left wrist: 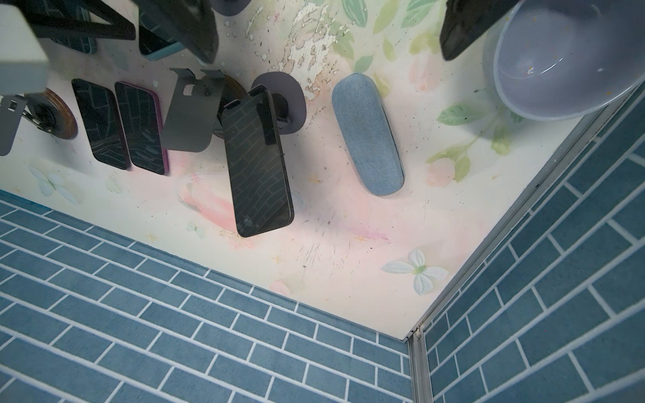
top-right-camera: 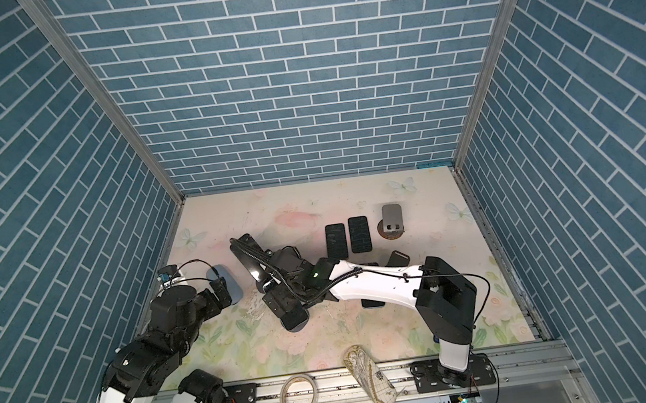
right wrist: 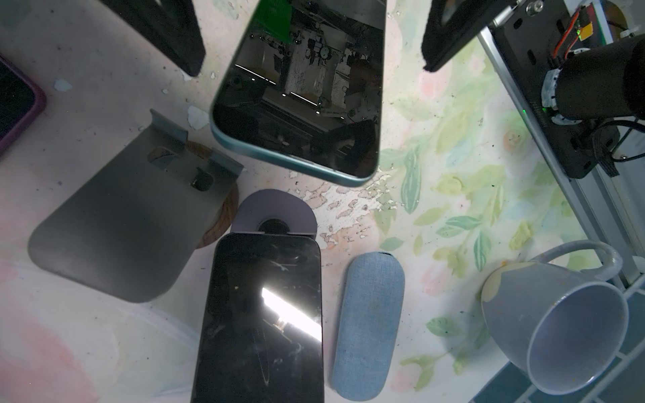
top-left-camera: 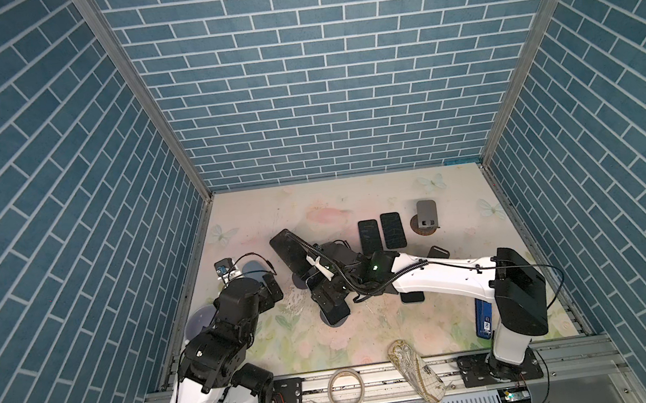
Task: Remove the phone from the phone stand
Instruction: 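Close the right gripper on the teal-edged phone's top edge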
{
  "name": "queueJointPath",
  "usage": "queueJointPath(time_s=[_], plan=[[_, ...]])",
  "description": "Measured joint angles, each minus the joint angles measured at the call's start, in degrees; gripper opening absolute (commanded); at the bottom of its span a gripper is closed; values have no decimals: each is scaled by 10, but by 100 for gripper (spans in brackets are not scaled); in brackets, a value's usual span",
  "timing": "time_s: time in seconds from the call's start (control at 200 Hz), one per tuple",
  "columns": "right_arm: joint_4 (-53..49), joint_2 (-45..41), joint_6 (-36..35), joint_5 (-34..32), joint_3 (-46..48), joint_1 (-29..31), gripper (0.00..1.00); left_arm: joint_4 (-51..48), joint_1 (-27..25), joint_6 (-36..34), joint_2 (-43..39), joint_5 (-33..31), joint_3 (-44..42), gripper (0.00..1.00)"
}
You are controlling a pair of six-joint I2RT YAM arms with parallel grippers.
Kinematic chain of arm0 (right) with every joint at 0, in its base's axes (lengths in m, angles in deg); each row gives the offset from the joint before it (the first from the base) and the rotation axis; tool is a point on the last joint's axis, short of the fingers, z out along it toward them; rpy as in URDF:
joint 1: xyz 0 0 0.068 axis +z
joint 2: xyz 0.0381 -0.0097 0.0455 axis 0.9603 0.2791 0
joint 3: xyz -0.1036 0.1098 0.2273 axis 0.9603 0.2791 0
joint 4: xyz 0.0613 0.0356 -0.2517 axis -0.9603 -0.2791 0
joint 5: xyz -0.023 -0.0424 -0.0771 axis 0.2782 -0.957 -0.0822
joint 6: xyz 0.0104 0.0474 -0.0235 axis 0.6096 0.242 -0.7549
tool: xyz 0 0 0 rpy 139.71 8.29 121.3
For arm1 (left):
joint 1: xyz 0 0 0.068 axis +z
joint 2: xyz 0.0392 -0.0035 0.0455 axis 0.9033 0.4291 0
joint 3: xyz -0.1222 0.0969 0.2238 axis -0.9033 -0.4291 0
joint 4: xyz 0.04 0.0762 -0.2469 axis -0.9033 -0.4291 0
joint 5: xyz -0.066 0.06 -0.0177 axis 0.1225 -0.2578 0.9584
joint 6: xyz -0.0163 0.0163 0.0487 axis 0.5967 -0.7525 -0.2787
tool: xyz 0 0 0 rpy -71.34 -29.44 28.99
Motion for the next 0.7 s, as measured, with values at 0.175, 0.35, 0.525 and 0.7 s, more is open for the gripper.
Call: queueJointPath(time_s=[0.175, 0.35, 0.525, 0.7], plan=[[-9, 27, 1, -19, -30, 4, 96, -14, 0, 3, -21, -1, -6, 100], [-30, 61, 3, -58, -67, 10, 94, -18, 0, 7, -44, -2, -9, 100], [-54, 80, 3, -83, -87, 18, 90, -24, 0, 9, -50, -2, -20, 100], [-77, 98, 7, -99, -111, 24, 82, -24, 0, 9, -44, -2, -20, 100]])
